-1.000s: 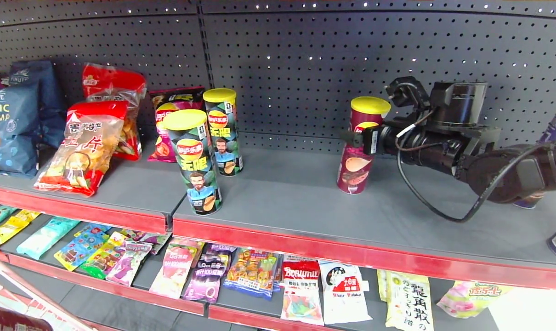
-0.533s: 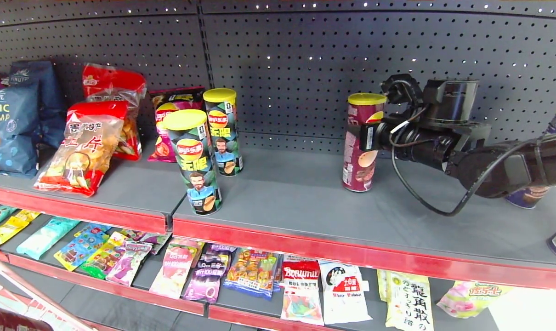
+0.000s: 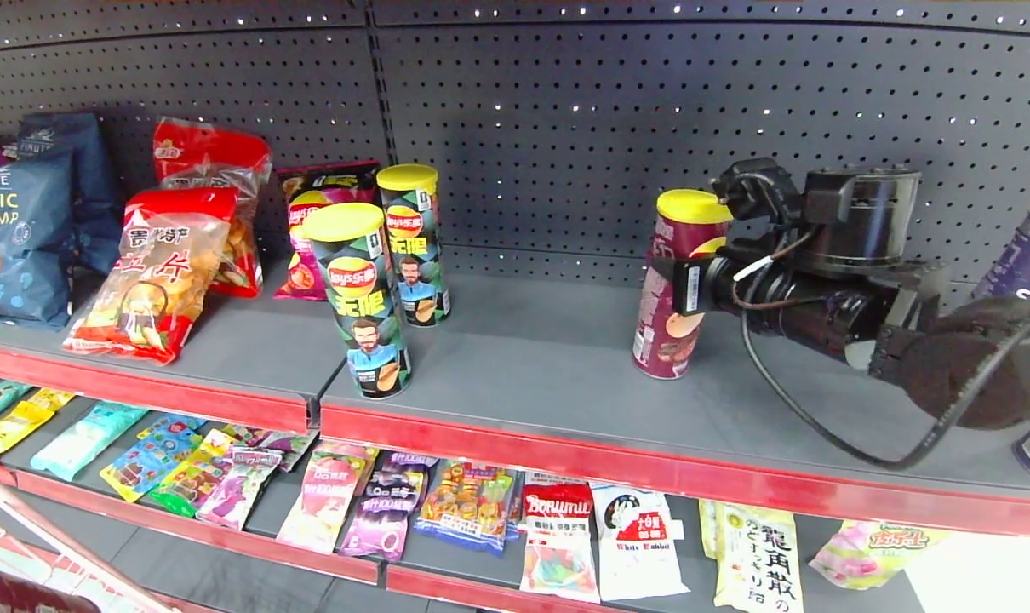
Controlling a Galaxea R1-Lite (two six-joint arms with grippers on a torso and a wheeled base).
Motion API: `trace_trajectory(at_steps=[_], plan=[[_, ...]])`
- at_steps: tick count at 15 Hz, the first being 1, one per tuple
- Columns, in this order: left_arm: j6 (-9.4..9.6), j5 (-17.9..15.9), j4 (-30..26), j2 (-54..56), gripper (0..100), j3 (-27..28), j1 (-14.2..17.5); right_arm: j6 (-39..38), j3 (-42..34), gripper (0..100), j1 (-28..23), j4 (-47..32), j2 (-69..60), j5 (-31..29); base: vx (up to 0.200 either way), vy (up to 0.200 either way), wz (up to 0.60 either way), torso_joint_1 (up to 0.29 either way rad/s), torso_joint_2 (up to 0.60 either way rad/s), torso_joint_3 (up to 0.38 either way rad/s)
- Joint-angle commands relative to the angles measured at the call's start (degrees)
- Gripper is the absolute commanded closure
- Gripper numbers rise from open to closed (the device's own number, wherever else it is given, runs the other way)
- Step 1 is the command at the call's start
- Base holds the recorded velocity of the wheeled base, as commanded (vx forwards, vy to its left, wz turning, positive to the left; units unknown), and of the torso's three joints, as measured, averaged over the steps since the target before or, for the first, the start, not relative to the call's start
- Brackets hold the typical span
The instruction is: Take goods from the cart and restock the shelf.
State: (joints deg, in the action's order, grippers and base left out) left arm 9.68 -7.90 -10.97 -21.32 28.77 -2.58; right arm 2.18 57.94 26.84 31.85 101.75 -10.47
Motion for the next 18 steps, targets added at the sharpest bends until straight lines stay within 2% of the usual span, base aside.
trace_trajectory(at_steps=[1,3,4,11,14,18], plan=[[-0.01,-0.01,-0.01,-0.12,100,-0.03,0.04,-1.48,-2.83,100,3.3,0.05,-5.6,-2.8,0.0,0.0,0.0,0.0,0.0,0.0],[0.08,-0.01,-0.01,-0.04,100,-0.47,0.04,-4.12,-2.48,100,6.12,-0.04,-6.83,-8.86,0.0,0.0,0.0,0.0,0.0,0.0],[0.08,-0.1,-0.01,-0.04,100,-0.73,0.04,-4.38,-3.19,100,7.43,-0.04,-6.66,-13.96,0.0,0.0,0.0,0.0,0.0,0.0],[0.08,-0.1,-0.1,0.05,100,-0.91,0.04,-6.23,-3.89,100,13.23,-0.04,-6.04,-20.64,0.0,0.0,0.0,0.0,0.0,0.0],[-0.01,-0.01,-0.1,0.32,100,-1.0,0.04,-6.4,-3.45,100,15.52,0.05,-4.11,-25.83,0.0,0.0,0.0,0.0,0.0,0.0],[-0.01,0.08,-0.1,0.67,100,-1.7,0.04,-6.49,-3.27,100,17.1,0.05,-2.44,-29.25,0.0,0.0,0.0,0.0,0.0,0.0]])
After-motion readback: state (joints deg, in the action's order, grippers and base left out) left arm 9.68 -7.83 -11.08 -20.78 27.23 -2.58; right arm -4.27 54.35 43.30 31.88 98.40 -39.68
